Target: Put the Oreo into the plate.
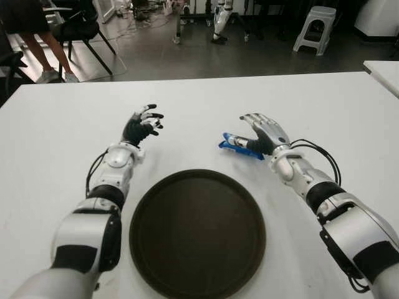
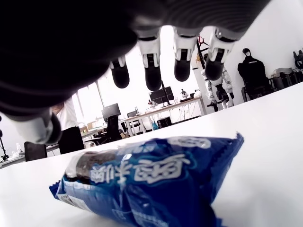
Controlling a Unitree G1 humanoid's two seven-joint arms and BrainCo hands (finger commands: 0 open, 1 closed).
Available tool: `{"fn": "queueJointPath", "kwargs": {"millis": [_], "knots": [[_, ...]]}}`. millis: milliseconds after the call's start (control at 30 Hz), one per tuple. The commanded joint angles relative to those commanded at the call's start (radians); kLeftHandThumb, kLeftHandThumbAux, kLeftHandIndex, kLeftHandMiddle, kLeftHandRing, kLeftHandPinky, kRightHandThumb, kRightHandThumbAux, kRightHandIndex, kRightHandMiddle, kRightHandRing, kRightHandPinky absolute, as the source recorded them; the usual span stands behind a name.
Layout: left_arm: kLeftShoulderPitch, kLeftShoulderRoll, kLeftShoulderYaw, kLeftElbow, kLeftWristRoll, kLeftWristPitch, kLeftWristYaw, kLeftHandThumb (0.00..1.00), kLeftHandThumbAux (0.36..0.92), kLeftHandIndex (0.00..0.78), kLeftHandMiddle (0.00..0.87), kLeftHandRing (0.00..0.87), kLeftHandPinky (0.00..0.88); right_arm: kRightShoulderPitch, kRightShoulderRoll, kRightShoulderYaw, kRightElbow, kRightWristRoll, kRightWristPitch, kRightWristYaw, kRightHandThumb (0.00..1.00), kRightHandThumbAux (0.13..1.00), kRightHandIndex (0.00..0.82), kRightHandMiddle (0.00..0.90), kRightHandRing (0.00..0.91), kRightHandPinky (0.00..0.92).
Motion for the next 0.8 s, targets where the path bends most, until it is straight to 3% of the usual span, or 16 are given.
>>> {"fn": "queueJointPath", "kwargs": {"millis": [333, 800], "knots": [[0.002, -0.002, -0.001, -0.003, -0.001, -0.007, 0.001, 0.184, 0.674, 0.184, 0.334, 0.417, 0.459, 0.011, 0.013, 0.018, 0.005, -0.008, -0.005, 0.017, 0.413, 0.344, 0.000, 0.000, 0.055, 0.160], [0.000, -0.001, -0.002, -0.001, 0.000, 0.002, 0.004, 0.196, 0.651, 0.178, 0.330, 0.418, 0.456, 0.016, 0.029, 0.042, 0.002, -0.017, 0.002, 0.034, 0.402, 0.320, 0.000, 0.000, 0.023, 0.124]]}}
